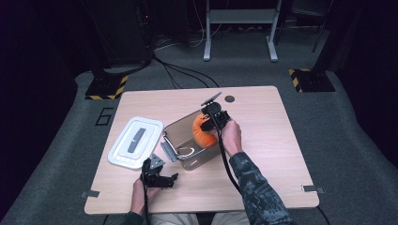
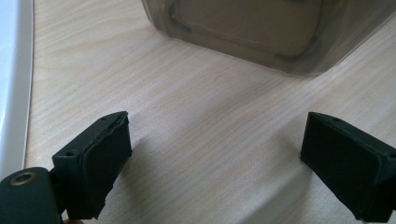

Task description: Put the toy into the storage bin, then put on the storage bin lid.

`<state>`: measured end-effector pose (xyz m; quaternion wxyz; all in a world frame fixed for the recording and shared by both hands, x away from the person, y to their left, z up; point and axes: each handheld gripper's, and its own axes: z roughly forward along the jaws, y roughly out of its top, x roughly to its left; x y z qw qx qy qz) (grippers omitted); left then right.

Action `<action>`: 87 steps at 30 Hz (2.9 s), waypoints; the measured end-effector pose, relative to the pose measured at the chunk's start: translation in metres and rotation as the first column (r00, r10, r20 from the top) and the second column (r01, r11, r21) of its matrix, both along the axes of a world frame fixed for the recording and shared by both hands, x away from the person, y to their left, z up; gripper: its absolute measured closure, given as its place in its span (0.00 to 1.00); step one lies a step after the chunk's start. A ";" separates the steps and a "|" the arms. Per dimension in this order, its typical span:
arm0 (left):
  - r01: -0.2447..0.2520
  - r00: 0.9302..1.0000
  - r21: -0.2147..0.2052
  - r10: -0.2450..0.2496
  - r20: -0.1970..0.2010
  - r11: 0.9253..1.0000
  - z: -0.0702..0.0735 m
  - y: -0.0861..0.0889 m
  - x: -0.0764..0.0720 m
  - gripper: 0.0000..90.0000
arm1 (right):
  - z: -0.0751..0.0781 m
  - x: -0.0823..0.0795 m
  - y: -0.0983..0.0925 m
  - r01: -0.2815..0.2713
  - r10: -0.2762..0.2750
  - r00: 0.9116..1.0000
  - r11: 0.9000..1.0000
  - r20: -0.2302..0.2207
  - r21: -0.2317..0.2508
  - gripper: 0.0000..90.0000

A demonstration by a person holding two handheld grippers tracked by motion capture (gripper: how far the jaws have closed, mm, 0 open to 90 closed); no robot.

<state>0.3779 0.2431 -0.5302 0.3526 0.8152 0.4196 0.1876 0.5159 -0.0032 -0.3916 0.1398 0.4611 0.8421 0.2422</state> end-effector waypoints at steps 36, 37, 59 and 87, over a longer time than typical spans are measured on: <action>0.008 1.000 0.006 -0.008 -0.004 1.000 0.000 0.001 0.000 0.09 | 0.021 -0.013 -0.001 -0.064 0.064 0.998 0.998 0.029 0.002 0.16; 0.007 1.000 0.005 -0.007 -0.004 1.000 0.000 0.001 0.000 0.09 | 0.024 -0.015 -0.004 -0.070 0.070 0.997 0.997 0.038 0.010 0.16; 0.005 1.000 0.002 -0.005 -0.003 1.000 0.000 0.001 0.000 0.09 | 0.049 -0.070 -0.102 -0.007 -0.017 0.980 0.993 0.197 0.121 0.06; -0.019 1.000 0.015 0.020 -0.021 1.000 0.002 -0.001 -0.002 0.09 | -0.111 -0.104 -0.197 0.166 -0.181 0.973 0.980 0.145 0.106 0.00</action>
